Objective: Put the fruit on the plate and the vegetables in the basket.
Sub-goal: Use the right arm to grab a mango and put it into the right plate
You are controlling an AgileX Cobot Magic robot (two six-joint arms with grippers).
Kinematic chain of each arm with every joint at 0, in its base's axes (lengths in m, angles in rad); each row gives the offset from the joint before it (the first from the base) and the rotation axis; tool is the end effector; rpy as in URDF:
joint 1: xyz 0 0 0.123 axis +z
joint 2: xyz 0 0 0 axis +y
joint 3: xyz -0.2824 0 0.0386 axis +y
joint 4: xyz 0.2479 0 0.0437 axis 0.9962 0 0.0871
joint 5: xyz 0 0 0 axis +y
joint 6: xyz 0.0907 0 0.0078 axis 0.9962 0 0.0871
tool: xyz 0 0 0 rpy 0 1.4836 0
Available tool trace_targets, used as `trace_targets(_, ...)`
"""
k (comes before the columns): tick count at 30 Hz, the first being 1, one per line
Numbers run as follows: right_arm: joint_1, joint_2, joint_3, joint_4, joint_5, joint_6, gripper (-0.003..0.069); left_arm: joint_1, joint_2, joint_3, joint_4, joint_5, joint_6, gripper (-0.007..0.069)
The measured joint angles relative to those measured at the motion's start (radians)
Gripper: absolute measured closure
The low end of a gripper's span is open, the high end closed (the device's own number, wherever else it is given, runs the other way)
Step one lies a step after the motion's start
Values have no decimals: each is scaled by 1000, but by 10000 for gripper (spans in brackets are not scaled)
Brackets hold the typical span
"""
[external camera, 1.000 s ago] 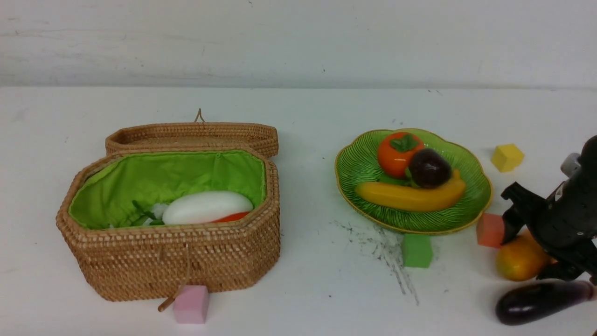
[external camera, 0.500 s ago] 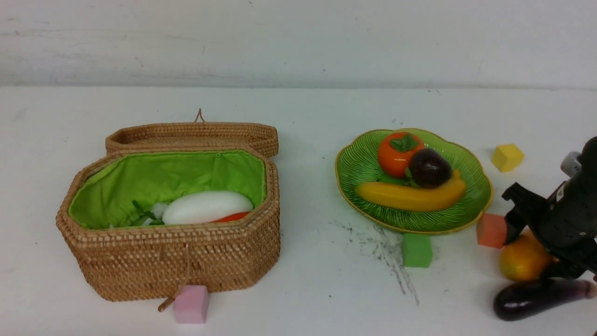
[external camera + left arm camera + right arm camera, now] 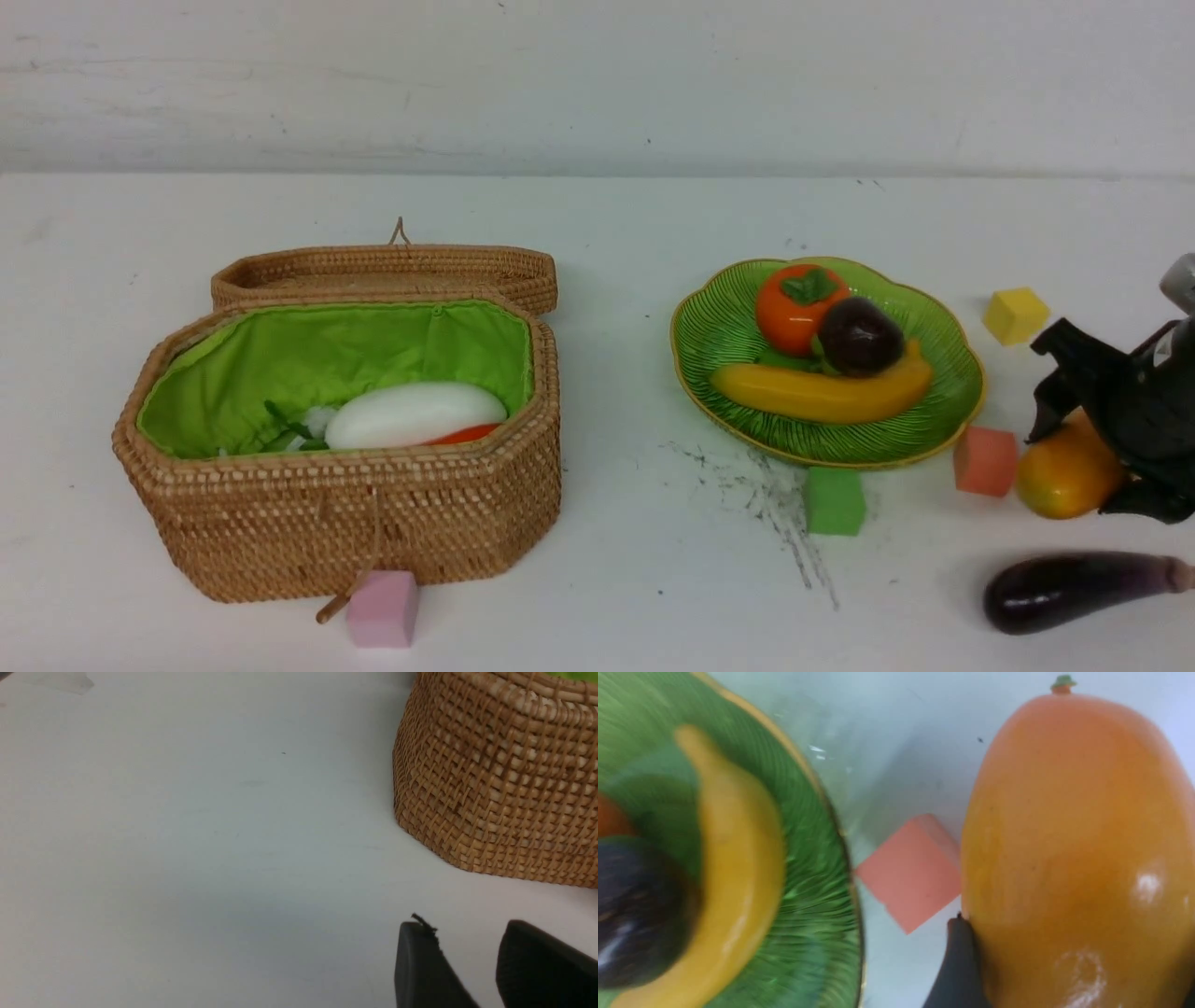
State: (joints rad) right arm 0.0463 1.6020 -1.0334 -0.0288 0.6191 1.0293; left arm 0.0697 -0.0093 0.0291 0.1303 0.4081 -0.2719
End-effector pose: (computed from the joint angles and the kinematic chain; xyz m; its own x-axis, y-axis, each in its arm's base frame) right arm 0.3207 0.0133 0.2262 -0.5094 0.8218 -0.2553 0.7313 0.5698 0.3749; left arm 0.0513 0.0083 0.1675 -0.3087 -0.1733 -0.9352 -0.1668 0.9779 -0.1262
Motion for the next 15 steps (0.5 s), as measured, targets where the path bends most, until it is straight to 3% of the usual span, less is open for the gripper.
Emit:
trace_targets(9, 26, -77, 0, 17, -18, -63, 135, 0, 0, 0, 0, 0, 0, 386)
trace_targets(15, 121, -70, 0, 97, -178, -165, 135, 0, 0, 0, 0, 0, 0, 386)
